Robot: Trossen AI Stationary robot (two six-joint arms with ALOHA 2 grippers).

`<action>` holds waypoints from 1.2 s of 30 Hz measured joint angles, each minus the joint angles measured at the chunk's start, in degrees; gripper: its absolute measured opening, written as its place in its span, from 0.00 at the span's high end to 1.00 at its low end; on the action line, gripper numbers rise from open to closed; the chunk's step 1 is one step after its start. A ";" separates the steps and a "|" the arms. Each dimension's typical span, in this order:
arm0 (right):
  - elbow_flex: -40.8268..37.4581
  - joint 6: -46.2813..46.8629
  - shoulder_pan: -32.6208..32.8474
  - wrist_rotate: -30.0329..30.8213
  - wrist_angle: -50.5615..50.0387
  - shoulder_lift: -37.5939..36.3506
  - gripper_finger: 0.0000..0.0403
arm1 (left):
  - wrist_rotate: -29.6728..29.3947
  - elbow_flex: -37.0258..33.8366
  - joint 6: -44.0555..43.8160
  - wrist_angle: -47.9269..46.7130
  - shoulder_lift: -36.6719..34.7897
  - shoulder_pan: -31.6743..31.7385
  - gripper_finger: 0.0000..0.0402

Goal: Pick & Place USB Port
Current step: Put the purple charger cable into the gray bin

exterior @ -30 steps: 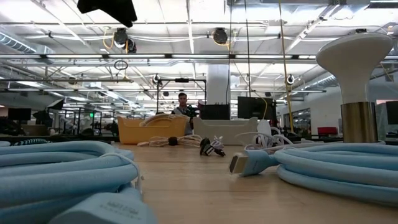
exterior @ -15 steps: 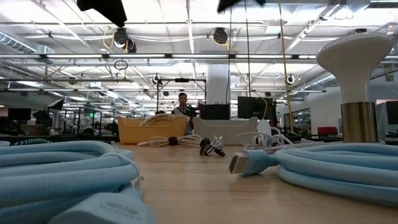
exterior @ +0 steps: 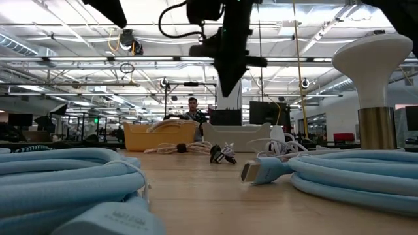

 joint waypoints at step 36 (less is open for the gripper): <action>-15.05 11.55 -1.15 -14.81 32.51 1.87 0.50 | -5.51 -0.04 -14.71 -8.97 0.00 -11.53 0.77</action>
